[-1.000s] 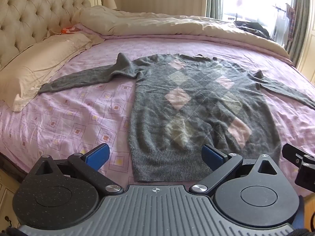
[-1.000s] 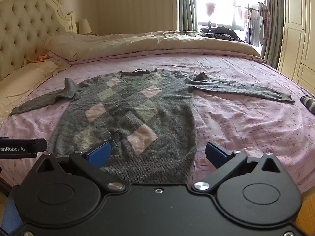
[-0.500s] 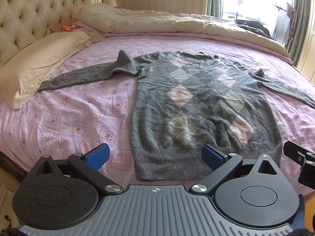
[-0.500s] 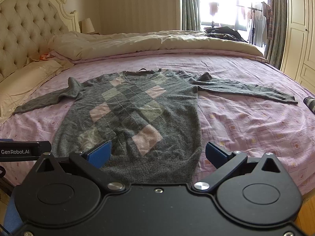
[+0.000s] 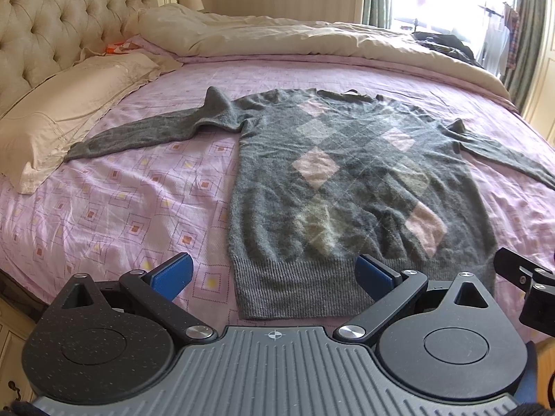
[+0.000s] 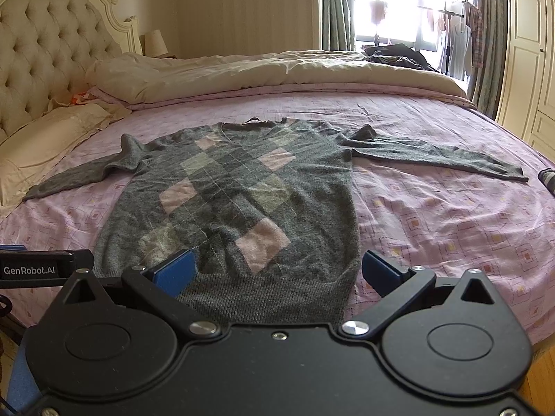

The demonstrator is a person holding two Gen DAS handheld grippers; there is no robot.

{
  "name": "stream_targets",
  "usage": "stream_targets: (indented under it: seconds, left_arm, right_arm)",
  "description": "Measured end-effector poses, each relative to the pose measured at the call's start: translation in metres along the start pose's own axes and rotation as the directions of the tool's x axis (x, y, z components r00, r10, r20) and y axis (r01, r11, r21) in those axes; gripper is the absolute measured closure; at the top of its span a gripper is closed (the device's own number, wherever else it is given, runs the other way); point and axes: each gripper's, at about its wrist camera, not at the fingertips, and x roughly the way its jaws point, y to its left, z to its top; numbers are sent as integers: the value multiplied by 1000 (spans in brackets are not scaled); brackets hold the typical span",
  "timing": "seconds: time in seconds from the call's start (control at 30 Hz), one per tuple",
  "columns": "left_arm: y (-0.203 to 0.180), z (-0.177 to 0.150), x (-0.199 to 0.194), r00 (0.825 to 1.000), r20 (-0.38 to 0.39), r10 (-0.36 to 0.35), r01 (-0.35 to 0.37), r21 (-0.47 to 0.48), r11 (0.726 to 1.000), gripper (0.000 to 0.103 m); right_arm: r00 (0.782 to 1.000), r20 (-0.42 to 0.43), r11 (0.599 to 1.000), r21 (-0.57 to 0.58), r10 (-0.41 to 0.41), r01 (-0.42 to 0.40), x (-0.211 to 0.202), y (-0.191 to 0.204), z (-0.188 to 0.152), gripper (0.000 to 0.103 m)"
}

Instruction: Fold small clothes

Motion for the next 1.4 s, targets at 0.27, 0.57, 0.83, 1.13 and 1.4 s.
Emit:
stream_targets:
  seconds: [0.27,0.57,0.83,1.13,1.4]
  left_arm:
    - [-1,0,3,1000,-3,2,-2,3,1000,2]
    - [-1,-1,3,1000,-6,3,-3,5,1000,2]
    - [-1,-2,4,1000,-9,5,-5,7,1000,2]
    - [-3,0,8,1000,-21,2,-2,12,1000,2]
    - [-3,2,12,999,-38,2,-2,8,1000,2]
  right_arm:
    - [1000,-9,1000,14,6,-6,4,-2,-3,1]
    - [1000,-14,1000,18,12,-12,6,-2,-4,1]
    - [1000,-20,1000,23,16,-16,8,-3,-4,1]
    - [999,-36,999,39,23,-21,13,-6,-4,1]
    - [998,-53,999,42,31,-29,18,-6,-4,1]
